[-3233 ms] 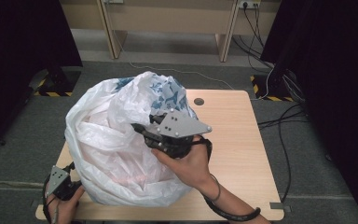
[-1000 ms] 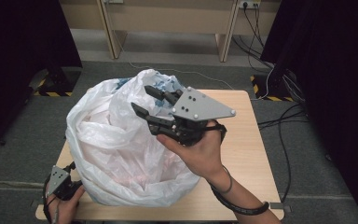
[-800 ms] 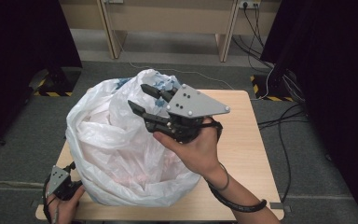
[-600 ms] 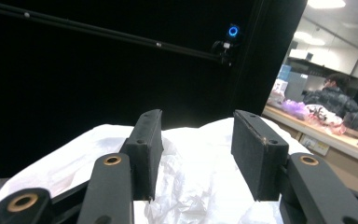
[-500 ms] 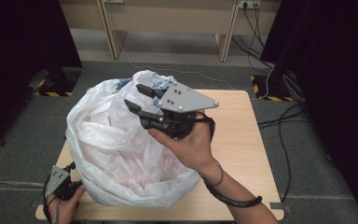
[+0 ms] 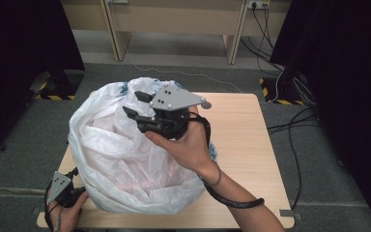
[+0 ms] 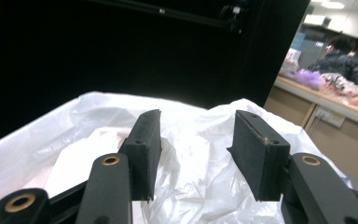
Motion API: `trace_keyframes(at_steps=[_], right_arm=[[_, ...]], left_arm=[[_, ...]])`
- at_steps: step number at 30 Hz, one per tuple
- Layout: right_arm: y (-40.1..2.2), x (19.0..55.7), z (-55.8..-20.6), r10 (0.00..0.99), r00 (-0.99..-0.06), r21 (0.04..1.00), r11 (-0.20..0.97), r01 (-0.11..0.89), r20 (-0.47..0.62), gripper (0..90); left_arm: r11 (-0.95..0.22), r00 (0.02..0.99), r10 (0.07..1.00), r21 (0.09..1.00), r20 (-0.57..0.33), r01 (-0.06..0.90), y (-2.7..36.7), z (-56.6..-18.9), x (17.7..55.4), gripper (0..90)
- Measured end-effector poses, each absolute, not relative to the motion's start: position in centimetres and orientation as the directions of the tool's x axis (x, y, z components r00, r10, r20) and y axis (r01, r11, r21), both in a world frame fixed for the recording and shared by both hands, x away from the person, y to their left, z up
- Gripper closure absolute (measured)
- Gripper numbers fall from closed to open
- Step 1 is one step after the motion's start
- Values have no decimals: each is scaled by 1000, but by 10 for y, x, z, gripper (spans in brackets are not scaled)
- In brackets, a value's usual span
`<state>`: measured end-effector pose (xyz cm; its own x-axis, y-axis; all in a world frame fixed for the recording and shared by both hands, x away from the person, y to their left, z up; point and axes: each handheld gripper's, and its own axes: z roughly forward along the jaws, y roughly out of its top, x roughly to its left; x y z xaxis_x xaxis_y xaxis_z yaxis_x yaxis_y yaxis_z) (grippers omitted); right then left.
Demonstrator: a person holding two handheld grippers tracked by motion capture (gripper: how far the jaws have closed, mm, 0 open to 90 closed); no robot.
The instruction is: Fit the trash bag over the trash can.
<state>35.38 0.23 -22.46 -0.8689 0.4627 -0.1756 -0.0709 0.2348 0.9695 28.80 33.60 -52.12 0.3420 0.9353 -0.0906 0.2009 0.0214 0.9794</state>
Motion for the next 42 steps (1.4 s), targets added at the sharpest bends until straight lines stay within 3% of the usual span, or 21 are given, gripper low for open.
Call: trace_keyframes(at_steps=[42], right_arm=[[34,398,-277,456,-885,867,474,153,-93,525]], left_arm=[[22,344,935,980,-90,199,336,-521,288,175]])
